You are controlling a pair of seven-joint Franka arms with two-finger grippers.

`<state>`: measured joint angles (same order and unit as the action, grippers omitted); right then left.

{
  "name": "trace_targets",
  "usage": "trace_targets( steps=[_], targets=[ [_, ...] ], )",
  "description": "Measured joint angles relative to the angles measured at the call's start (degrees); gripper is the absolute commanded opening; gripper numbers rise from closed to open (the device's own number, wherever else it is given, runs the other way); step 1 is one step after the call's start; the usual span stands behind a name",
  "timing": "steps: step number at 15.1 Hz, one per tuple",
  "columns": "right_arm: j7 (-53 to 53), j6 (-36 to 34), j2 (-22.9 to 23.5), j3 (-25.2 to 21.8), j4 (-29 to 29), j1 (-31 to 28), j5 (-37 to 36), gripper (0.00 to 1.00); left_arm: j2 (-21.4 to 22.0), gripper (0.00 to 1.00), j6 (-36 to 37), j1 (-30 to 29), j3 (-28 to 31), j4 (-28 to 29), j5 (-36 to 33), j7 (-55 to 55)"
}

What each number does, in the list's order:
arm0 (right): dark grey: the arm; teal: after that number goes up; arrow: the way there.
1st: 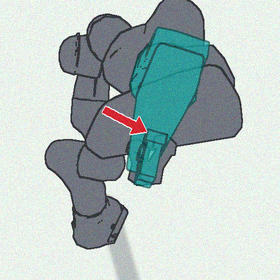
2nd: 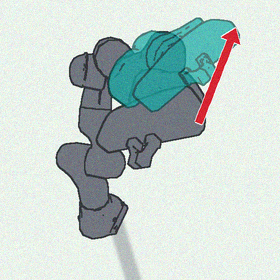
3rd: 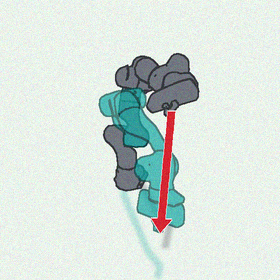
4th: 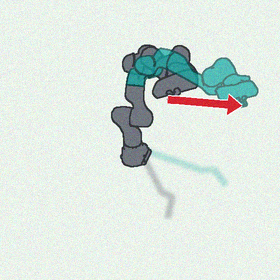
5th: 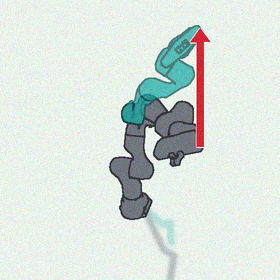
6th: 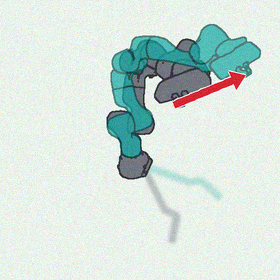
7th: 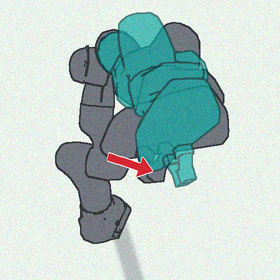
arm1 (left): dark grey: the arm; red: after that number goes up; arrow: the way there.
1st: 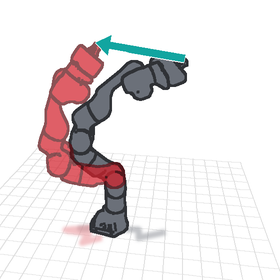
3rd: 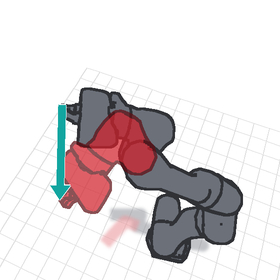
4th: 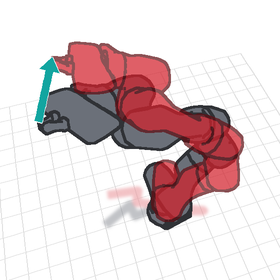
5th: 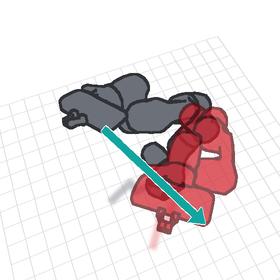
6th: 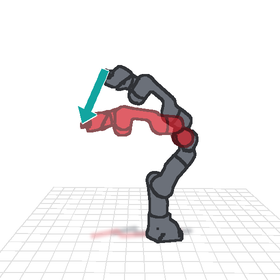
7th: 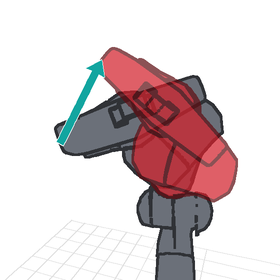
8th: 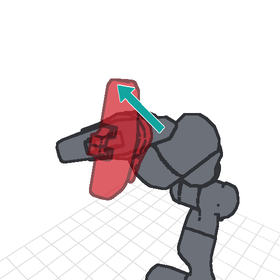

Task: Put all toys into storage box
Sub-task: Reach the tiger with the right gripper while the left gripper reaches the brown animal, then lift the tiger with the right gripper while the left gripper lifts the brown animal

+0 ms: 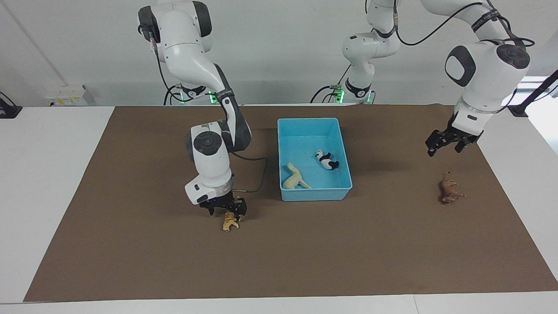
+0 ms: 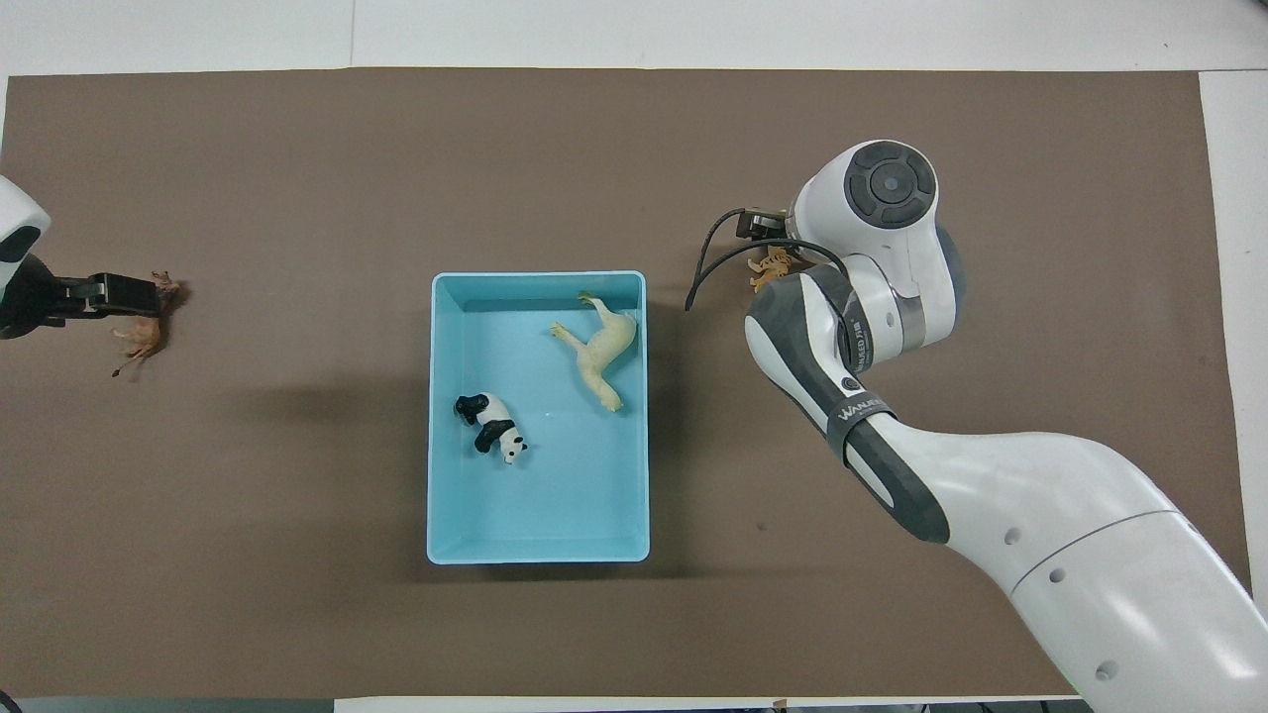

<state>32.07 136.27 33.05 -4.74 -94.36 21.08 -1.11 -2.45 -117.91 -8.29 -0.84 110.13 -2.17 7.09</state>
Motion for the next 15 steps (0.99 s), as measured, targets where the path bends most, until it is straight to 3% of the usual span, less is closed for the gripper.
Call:
trace_targets(
  steps=[3, 10, 11, 12, 13, 15],
  targets=[
    [0.0, 1.2, 0.7, 0.1, -0.1, 0.1, 0.0, 1.0, -5.2, 1.0, -7.9, -5.7, 0.2, 0.8, 0.0, 8.9],
    [2.0, 5.1, 0.8, 0.4, -2.2, 2.2, 0.1, 0.99, -15.0, 1.0, -24.4, -7.8, 0.1, 3.7, 0.0, 13.8],
    [2.3, 5.1, 0.8, 0.4, -2.3, 2.7, 0.1, 0.8, -16.4, 1.0, -26.4, -8.0, 0.1, 4.0, 0.0, 14.0],
    [2.4, 5.1, 0.8, 0.4, -2.4, 2.8, 0.1, 0.32, -17.4, 1.0, -27.7, -8.1, 0.1, 4.4, 0.0, 14.1],
    [2.4, 5.0, 0.8, 0.4, -2.5, 2.7, 0.0, 0.0, -18.0, 1.0, -28.2, -8.1, 0.0, 4.7, 0.0, 14.1],
    [2.4, 5.0, 0.5, 0.4, -2.5, 2.5, 0.1, 0.0, -18.1, 1.0, -28.6, -8.1, -0.3, 5.3, 0.0, 14.1]
  ],
)
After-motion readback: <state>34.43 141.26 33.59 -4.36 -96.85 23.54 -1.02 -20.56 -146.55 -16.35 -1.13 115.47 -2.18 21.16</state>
